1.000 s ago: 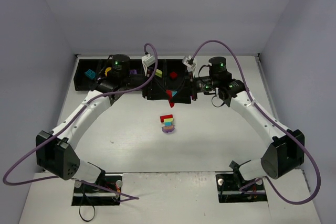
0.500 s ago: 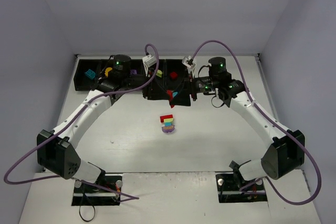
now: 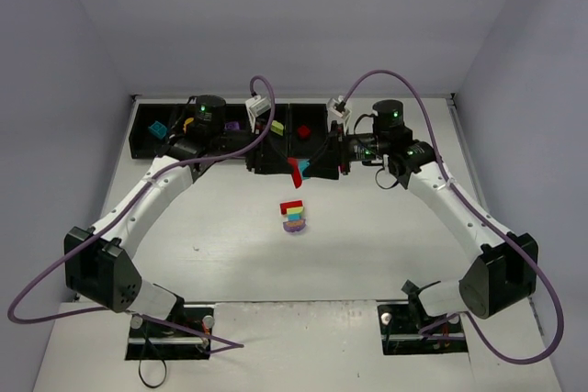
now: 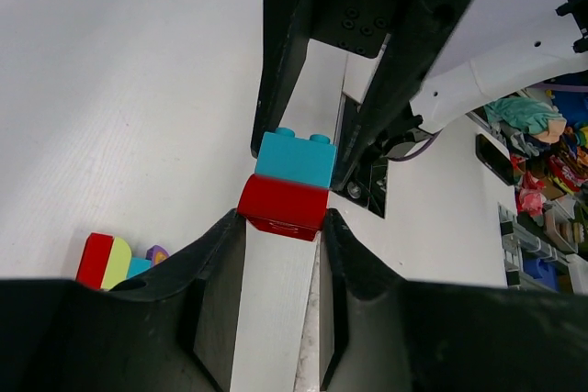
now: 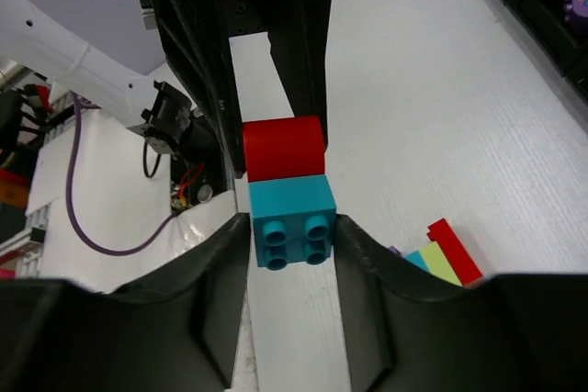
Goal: Sort the legos into containers by color
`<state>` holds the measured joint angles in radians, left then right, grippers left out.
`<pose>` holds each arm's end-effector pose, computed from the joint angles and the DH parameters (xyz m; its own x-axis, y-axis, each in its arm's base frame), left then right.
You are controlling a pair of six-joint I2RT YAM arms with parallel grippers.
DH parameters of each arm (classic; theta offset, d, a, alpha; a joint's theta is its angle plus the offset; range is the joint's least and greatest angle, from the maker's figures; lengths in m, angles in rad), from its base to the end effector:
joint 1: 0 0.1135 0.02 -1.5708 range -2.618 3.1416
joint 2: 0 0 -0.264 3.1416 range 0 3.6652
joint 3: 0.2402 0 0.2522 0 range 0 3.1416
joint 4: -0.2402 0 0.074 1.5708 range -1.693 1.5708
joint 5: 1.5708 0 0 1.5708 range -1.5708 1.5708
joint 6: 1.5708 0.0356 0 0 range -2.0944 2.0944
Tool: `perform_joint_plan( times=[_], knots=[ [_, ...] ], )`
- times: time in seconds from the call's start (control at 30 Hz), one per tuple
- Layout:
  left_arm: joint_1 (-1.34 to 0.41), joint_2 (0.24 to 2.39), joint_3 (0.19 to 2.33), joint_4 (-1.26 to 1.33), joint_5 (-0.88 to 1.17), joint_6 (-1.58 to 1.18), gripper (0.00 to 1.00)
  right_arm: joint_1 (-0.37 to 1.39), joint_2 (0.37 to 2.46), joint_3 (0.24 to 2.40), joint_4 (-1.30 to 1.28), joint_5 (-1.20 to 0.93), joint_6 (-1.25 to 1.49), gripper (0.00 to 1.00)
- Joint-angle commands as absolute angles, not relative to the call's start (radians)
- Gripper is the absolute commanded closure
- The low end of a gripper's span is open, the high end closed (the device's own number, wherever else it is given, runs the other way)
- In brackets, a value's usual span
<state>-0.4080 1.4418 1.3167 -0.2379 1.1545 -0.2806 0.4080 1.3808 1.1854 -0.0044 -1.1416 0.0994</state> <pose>0.2801 -0.1565 0.3729 -0.5750 0.1265 -0.8083 0.8180 0.0697 -0.5709 0.2709 0.1524 0.3664 -0.2789 -0.0755 -0.9574 -0.9602 0.0361 0.2768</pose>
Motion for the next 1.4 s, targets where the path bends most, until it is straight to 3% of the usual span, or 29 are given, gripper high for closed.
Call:
perform_joint_plan(
  times=[0.0, 0.13, 0.17, 0.67, 0.77, 0.93, 1.03, 1.27, 1.37],
  knots=[
    [-0.400, 1.420, 1.374, -0.199, 1.173, -0.262, 1.00, 0.405, 1.345, 1.187, 0.052, -1.158, 0.094, 0.70],
    [-0.400, 1.420, 1.374, -0.189, 1.180, -0.267, 1.00, 0.407, 1.344, 1.187, 0.052, -1.154, 0.094, 0.90],
    [-0.400, 1.420, 1.373, -0.189, 1.184, -0.265, 1.00, 0.405, 1.342, 1.184, 0.052, -1.149, 0.094, 1.00],
    [-0.327, 1.517, 1.423, -0.261, 1.189, -0.201, 1.00, 0.221, 1.203, 1.080, 0.037, -1.016, 0.132, 1.00],
    [-0.330, 1.578, 1.471, -0.239, 1.105, -0.210, 1.00, 0.222, 1.187, 1.062, 0.035, -0.983, 0.147, 1.00],
    [-0.342, 1.735, 1.627, -0.219, 0.775, -0.262, 1.00, 0.222, 1.164, 1.052, 0.023, -0.946, 0.153, 1.00],
    [-0.356, 1.830, 1.721, -0.190, 0.613, -0.281, 0.94, 0.221, 1.155, 1.045, 0.020, -0.937, 0.160, 1.00],
    [-0.379, 2.089, 2.008, -0.227, 0.519, -0.318, 0.89, 0.221, 1.144, 1.037, 0.015, -0.936, 0.170, 1.00],
    [-0.388, 2.178, 2.109, -0.236, 0.503, -0.327, 0.78, 0.221, 1.141, 1.035, 0.012, -0.930, 0.173, 1.00]
  ],
)
